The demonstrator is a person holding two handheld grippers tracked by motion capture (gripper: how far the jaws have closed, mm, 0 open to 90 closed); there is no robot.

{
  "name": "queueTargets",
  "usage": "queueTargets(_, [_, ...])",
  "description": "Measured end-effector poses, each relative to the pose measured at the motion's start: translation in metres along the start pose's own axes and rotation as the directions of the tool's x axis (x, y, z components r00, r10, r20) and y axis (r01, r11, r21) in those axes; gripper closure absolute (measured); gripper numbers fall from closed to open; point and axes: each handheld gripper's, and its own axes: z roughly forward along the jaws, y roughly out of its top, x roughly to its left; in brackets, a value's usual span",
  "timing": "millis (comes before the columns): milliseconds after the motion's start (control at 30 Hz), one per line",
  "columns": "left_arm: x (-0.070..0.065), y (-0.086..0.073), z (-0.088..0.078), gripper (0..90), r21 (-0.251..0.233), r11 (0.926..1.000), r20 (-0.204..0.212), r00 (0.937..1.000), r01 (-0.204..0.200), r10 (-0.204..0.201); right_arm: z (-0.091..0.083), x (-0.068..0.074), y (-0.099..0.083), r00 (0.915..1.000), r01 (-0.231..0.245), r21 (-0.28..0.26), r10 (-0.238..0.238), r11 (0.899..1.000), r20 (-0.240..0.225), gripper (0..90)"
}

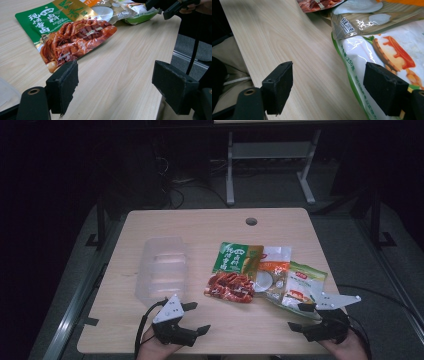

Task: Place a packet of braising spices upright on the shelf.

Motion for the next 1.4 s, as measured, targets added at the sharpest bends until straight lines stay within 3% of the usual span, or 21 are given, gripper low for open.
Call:
queueTargets(367, [-0.003, 0.000, 0.004, 21.6, 0.001, 1.0000, -0.002, 1.0000, 0.000, 0.000, -0.002, 0.001, 0.003, 0.9999, -0.003, -0.017, 0.003, 1.000, 0.010, 18.7])
queueTargets(567, [-0.004, 0.005, 0.008, 23.0, 0.001, 0.9999, 0.003, 0.9999, -0.017, 0.017, -0.005, 0.005, 0.015, 0.9999, -0.004, -0.026, 0.004, 1.000, 0.011, 16.5])
queueTargets(767, [0.002, 0.017, 0.014, 24.5, 0.003, 0.9998, 0.007, 0.9998, -0.018, 0.018, -0.002, 0.007, 0.038, 0.9999, 0.012, -0.034, -0.012, 0.999, 0.004, 15.8])
queueTargets(800, [0.004, 0.021, 0.016, 25.9, 0.004, 0.9995, -0.005, 0.9995, -0.032, 0.033, -0.002, 0.008, 0.042, 0.9998, 0.014, -0.031, -0.014, 0.999, 0.012, 14.7])
queueTargets(933, [0.008, 0.030, 0.020, 28.9, -0.008, 0.9995, -0.019, 0.9993, -0.031, 0.031, 0.000, 0.006, 0.060, 0.9997, 0.025, -0.032, -0.025, 0.999, 0.009, 14.7])
queueTargets(1067, [0.011, 0.039, 0.026, 32.8, -0.016, 0.9991, -0.037, 0.9986, -0.039, 0.038, 0.005, 0.004, 0.081, 0.9989, 0.047, -0.013, -0.048, 0.999, -0.003, 14.7])
queueTargets(1233, [0.016, 0.048, 0.036, 35.6, -0.024, 0.9997, -0.043, 0.9990, -0.011, 0.010, 0.012, -0.001, 0.106, 0.9976, 0.067, 0.000, -0.067, 0.998, -0.018, 14.7])
queueTargets(1400, [0.018, 0.052, 0.048, 38.8, -0.014, 0.9998, -0.057, 0.9983, -0.015, 0.014, 0.028, -0.009, 0.127, 0.9980, 0.058, 0.037, -0.057, 0.998, -0.028, 14.5])
